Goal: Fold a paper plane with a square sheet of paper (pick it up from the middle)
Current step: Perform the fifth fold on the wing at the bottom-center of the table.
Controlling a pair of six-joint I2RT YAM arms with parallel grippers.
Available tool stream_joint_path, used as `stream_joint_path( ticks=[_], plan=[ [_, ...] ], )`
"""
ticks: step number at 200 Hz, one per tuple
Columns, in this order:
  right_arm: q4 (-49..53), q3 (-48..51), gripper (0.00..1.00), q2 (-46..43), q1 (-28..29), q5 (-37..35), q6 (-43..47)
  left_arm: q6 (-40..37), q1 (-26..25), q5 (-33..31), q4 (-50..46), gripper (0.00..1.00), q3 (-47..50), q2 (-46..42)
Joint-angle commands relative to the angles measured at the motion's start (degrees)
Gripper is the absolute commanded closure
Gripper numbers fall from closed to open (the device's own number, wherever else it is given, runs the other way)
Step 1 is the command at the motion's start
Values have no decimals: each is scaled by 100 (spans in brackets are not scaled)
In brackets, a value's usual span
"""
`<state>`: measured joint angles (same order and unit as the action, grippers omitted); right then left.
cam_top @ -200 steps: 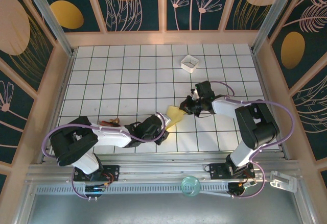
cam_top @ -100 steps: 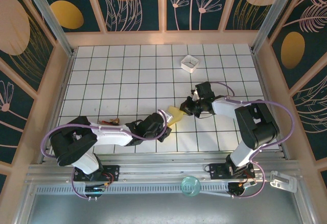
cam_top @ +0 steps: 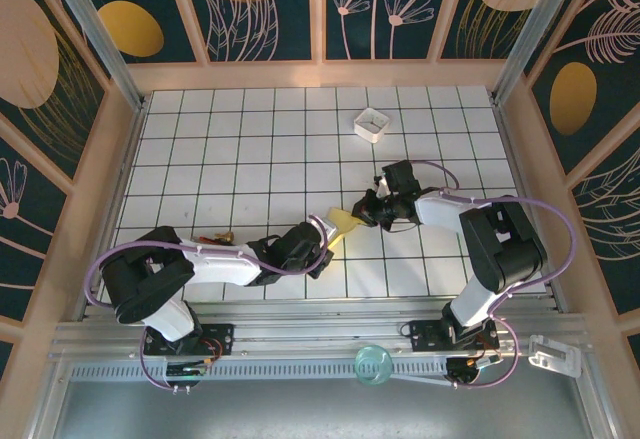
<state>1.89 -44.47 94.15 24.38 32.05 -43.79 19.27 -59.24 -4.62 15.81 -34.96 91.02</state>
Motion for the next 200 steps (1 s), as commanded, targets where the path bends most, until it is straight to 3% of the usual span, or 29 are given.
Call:
stream_joint_path(
  ticks=[1, 78, 107, 200],
  plan=[
    [-17, 26, 100, 4, 23, 91, 86, -90, 5, -35, -79, 81, -133, 65],
    [21, -38, 100, 24, 11, 90, 147, 120, 27, 287, 158, 100, -42, 39],
    [43, -62, 100, 6, -35, 91, 196, 465, 122, 566, 509, 100, 122, -5],
    [589, -232, 71, -568, -220, -532, 951, 1829, 444, 1508, 1960, 100, 759, 42]
  ],
)
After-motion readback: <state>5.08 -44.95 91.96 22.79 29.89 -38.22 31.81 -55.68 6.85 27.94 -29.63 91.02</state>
